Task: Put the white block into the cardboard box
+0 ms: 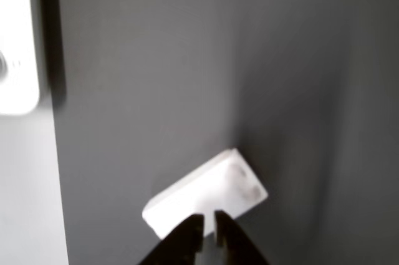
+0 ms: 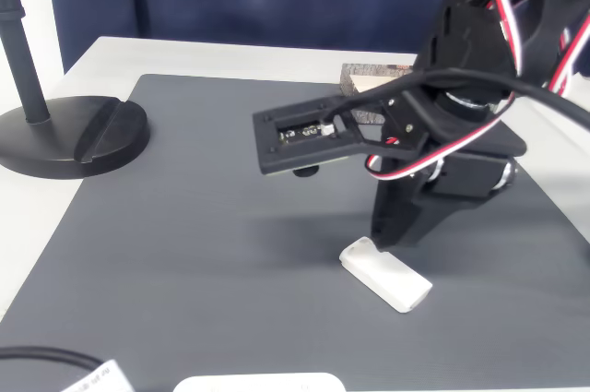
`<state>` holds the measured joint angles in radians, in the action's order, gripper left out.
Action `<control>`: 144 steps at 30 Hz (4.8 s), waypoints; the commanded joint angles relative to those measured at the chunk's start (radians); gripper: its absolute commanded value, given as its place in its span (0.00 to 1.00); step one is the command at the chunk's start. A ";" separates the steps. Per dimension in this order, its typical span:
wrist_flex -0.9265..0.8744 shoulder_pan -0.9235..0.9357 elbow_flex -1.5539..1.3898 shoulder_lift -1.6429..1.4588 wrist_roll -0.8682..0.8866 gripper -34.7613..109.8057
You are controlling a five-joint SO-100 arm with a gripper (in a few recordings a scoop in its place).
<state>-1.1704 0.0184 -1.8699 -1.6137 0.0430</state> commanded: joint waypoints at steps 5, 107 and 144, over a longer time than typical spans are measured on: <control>0.032 0.018 0.048 -0.025 -0.333 0.23; -0.104 0.091 0.052 0.103 -0.807 0.48; -0.054 0.091 0.032 0.166 -0.799 0.45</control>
<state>-1.2395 0.1150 -1.8469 -1.4465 -0.7609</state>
